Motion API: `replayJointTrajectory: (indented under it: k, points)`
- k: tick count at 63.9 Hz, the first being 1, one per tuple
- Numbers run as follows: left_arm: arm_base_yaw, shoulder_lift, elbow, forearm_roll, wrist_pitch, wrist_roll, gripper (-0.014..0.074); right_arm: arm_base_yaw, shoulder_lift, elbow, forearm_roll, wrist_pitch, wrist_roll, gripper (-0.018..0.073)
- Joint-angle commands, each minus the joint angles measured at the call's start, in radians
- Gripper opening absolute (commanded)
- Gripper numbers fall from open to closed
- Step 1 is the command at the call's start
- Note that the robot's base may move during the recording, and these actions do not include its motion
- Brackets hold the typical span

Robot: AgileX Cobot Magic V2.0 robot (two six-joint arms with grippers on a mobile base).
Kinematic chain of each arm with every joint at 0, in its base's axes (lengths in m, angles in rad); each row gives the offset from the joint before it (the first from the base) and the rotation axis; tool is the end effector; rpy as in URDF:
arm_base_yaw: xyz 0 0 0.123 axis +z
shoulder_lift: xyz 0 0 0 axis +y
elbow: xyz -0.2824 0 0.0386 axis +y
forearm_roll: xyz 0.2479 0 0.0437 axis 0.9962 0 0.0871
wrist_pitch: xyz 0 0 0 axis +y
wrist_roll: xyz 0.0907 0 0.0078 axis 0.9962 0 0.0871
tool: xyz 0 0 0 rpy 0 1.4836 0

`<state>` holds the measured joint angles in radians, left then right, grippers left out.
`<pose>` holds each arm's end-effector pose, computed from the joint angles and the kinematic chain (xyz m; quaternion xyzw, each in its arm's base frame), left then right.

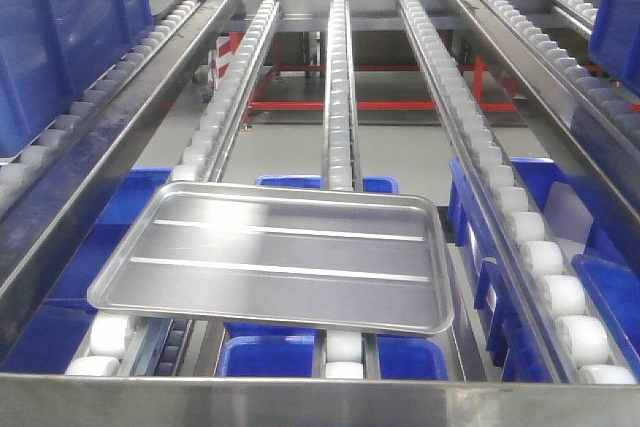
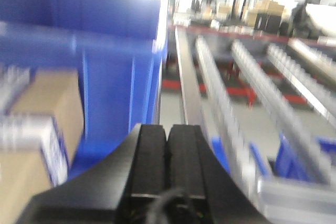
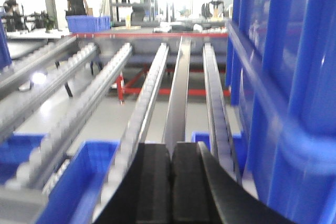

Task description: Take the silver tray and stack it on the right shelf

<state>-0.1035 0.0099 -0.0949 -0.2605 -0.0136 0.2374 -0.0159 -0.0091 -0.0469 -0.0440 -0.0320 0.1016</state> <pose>0.0505 -0.0050 0.2456 0.0243 0.6382 -0.0476 0.7680 0.0520 -0.0007 0.2323 0.0231 0.6421 0.0164 0.7661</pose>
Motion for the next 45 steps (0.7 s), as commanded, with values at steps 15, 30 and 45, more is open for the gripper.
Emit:
replayJointTrajectory:
  k: [15,30,45]
  points:
    - [0.000,0.339,-0.509,0.060,0.328,-0.003,-0.0099,0.014,0.287,-0.355,0.001,-0.019,-0.008,0.0071]
    - [0.000,0.638,-0.629,-0.001,0.419,-0.003,-0.0094,0.057,0.513,-0.415,0.001,-0.021,-0.008,0.0317]
    - [0.000,0.763,-0.629,-0.130,0.561,0.128,-0.0087,0.122,0.613,-0.415,0.001,-0.016,-0.008,0.0370]
